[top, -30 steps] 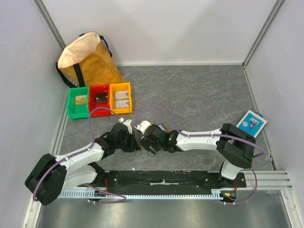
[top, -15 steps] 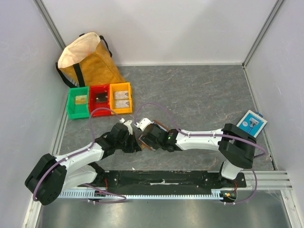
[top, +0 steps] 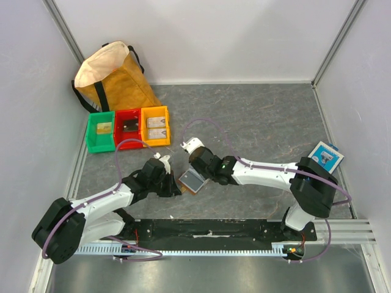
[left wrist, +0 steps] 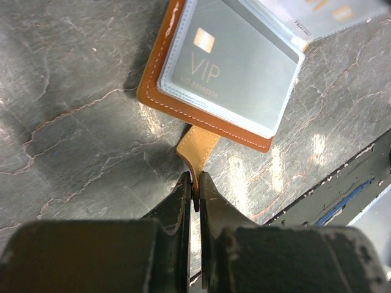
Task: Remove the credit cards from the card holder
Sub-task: Remove the credit card from the card holder.
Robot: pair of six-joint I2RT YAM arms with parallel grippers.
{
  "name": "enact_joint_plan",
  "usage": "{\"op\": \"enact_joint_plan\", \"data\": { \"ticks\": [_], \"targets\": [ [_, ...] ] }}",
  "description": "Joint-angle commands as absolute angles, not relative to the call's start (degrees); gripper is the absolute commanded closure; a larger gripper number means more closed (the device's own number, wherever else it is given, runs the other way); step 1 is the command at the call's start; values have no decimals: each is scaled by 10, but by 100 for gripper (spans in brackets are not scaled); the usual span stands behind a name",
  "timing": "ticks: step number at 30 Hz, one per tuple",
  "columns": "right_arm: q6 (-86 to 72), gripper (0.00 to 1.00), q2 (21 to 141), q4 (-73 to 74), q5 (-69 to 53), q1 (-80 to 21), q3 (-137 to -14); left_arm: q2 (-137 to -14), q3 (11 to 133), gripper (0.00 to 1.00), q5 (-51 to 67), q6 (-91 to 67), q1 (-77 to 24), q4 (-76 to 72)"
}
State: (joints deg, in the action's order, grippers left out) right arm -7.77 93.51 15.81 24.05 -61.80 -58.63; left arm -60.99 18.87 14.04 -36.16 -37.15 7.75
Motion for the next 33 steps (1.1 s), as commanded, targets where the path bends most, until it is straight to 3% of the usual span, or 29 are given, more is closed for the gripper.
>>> {"op": "enact_joint_plan", "data": {
  "ticks": [1, 13, 19, 23, 28, 33],
  "targets": [
    [-97, 53, 922, 167, 243, -571, -598, -595, 200, 98, 135, -355, -374, 100],
    [-121, 54, 885, 164, 167, -529, -569, -640, 283, 81, 3, -323, -359, 141],
    [-148, 61, 876, 115, 98, -512, -535, -654, 374, 49, -26, -296, -355, 176],
    [-164, 64, 875, 76, 55, -491, -512, -644, 416, 34, -33, -308, -356, 188],
    [-176, 69, 881, 36, 2, -465, -498, -636, 413, 31, 21, -385, -355, 140],
    [-185, 73, 894, -15, -41, -440, -479, -641, 333, 26, 104, -468, -355, -16]
  ]
}}
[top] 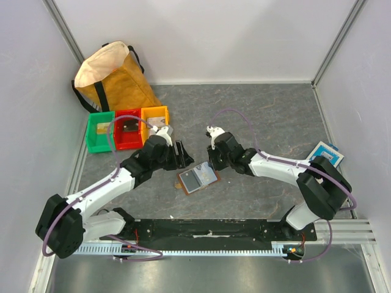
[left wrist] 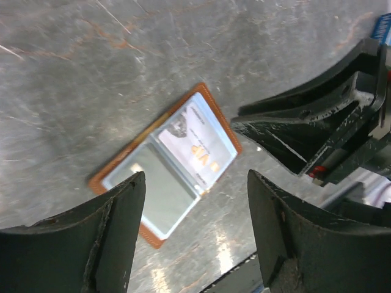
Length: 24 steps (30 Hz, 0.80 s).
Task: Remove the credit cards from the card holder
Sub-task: Remove the credit card from the card holder.
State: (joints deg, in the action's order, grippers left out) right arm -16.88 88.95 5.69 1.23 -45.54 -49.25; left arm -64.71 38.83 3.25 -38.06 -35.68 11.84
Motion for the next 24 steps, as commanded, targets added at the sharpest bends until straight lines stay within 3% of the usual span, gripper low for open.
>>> {"op": "enact_joint_plan", "data": {
  "ticks": [1, 24],
  "targets": [
    [-186, 73, 896, -22, -50, -439, -476, -644, 322, 27, 113, -481, -355, -40],
    [-244, 83, 875, -72, -111, -428, -353, -791, 297, 45, 67, -577, -417, -122]
  ]
}}
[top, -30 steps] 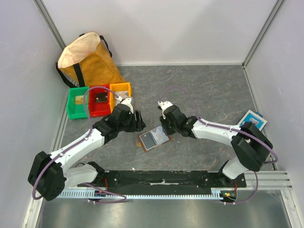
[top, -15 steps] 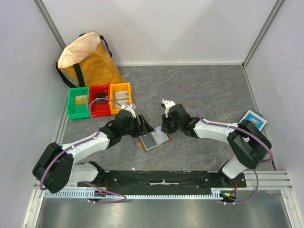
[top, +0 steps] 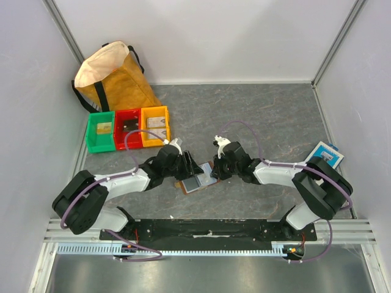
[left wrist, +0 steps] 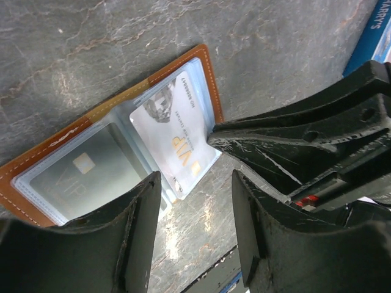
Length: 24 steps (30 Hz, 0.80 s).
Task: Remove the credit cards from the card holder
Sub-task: Remove the credit card from the card holder.
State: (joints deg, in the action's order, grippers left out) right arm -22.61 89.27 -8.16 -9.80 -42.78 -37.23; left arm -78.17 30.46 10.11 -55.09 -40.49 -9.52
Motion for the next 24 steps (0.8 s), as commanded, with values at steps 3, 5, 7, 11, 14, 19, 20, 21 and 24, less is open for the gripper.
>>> {"op": "enact_joint_plan", "data": {
  "ticks": [3, 5, 7, 11, 14, 19, 20, 21, 24],
  "targets": [
    [-249, 83, 871, -75, -117, -428, -347, -798, 296, 47, 34, -584, -427, -114],
    [-250, 84, 871, -76, -119, -427, -345, -798, 294, 49, 15, -594, -428, -110],
    [-251, 83, 869, -77, -120, -428, -342, -803, 294, 51, 7, -598, -428, -111],
    [-251, 84, 866, -77, -120, -428, -339, -822, 291, 54, 10, -612, -429, -136],
    [-251, 84, 867, -76, -120, -428, -339, -839, 287, 58, 23, -627, -430, -160],
    [-251, 84, 862, -75, -119, -428, -339, -863, 275, 59, 40, -647, -430, -195],
    [-251, 84, 861, -75, -118, -428, -339, -866, 273, 59, 44, -649, -430, -199],
    [-250, 84, 861, -75, -118, -428, -338, -867, 271, 60, 45, -652, -431, -200],
    [-250, 84, 860, -74, -117, -428, -338, -862, 261, 60, 46, -660, -432, -210]
  ]
}}
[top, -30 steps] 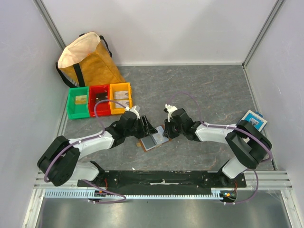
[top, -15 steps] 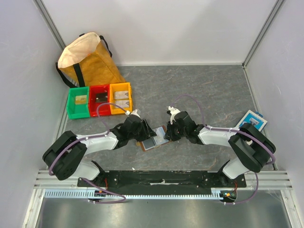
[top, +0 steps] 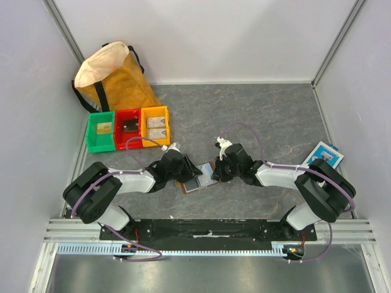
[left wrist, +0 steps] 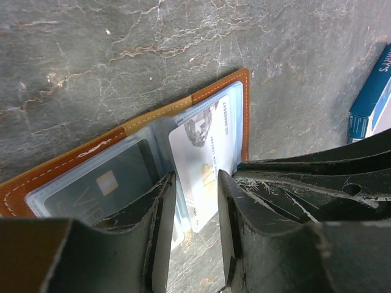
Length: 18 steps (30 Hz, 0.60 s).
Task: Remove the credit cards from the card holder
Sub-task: Remove the credit card from the card holder.
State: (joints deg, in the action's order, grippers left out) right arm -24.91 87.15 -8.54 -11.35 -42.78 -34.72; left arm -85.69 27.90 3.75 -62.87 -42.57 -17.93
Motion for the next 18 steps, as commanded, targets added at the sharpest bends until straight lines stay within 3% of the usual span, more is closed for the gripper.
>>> {"op": "enact_joint_plan", "data": {
  "ticks": [1, 18],
  "targets": [
    [-250, 84, 861, -74, -116, -428, -338, -861, 255, 61, 45, -663, -431, -217],
    [-251, 84, 866, -64, -112, -428, -341, -845, 204, 84, 78, -704, -432, -329]
  ]
}}
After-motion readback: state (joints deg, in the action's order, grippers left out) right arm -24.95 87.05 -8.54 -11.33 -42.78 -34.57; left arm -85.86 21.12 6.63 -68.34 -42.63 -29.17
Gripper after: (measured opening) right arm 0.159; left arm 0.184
